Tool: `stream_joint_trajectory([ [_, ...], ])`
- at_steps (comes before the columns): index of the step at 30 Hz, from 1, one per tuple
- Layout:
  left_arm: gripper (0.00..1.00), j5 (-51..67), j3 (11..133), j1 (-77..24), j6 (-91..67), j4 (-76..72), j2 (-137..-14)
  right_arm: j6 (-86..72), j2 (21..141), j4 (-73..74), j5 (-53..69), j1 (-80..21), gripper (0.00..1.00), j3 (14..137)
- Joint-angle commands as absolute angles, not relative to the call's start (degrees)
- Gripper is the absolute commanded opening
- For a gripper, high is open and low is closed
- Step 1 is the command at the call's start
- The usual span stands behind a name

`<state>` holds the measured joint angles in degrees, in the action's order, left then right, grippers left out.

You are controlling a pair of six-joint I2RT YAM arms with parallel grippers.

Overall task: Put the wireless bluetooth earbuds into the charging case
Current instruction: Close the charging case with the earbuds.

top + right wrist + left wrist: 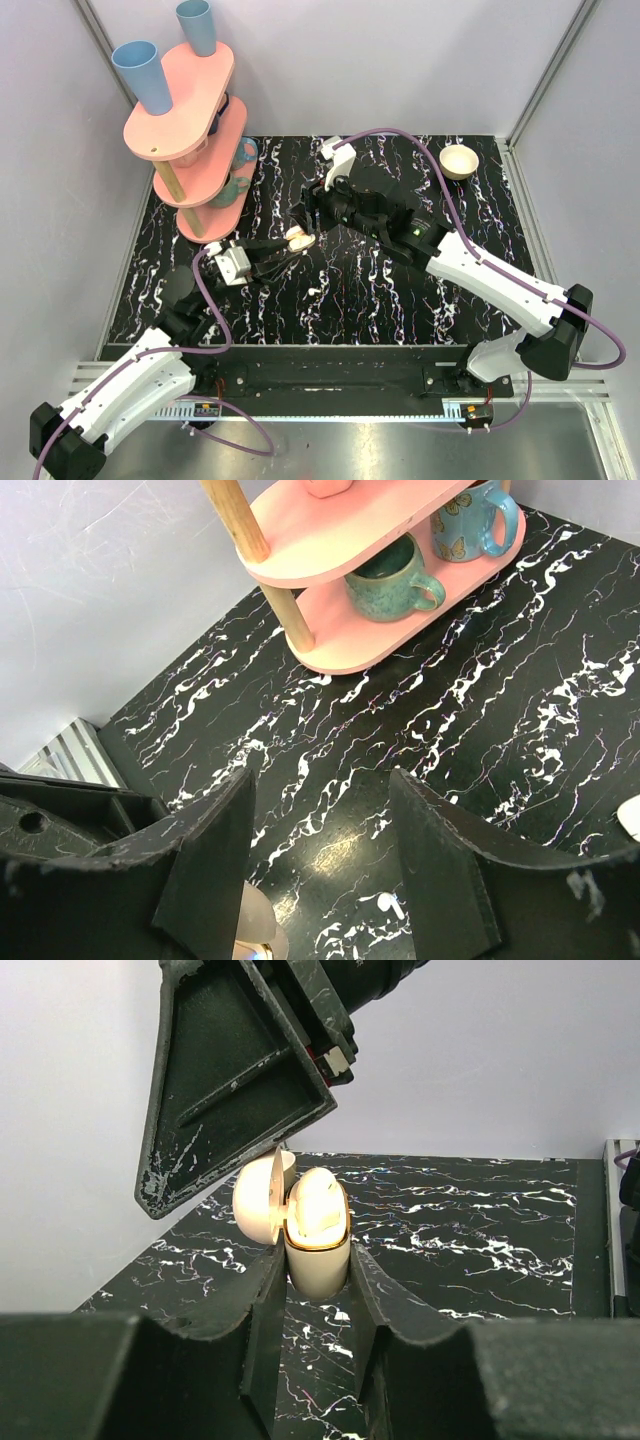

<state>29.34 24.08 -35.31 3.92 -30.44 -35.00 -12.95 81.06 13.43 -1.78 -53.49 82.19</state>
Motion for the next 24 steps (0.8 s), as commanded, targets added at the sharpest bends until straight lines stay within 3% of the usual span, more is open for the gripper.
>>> stream_joint_trajectory([
  [1, 0.00, 28.74, 25.66, -35.60, 5.19, -33.22, -34.72, -13.45, 79.81, 13.71, 1.30, -53.44, 0.63, 82.53],
  [24, 0.00, 23.12, 26.10, -35.60, 3.96, -30.94, -34.72, -12.40, 75.24, 14.50, -1.74, -53.44, 0.64, 78.22],
])
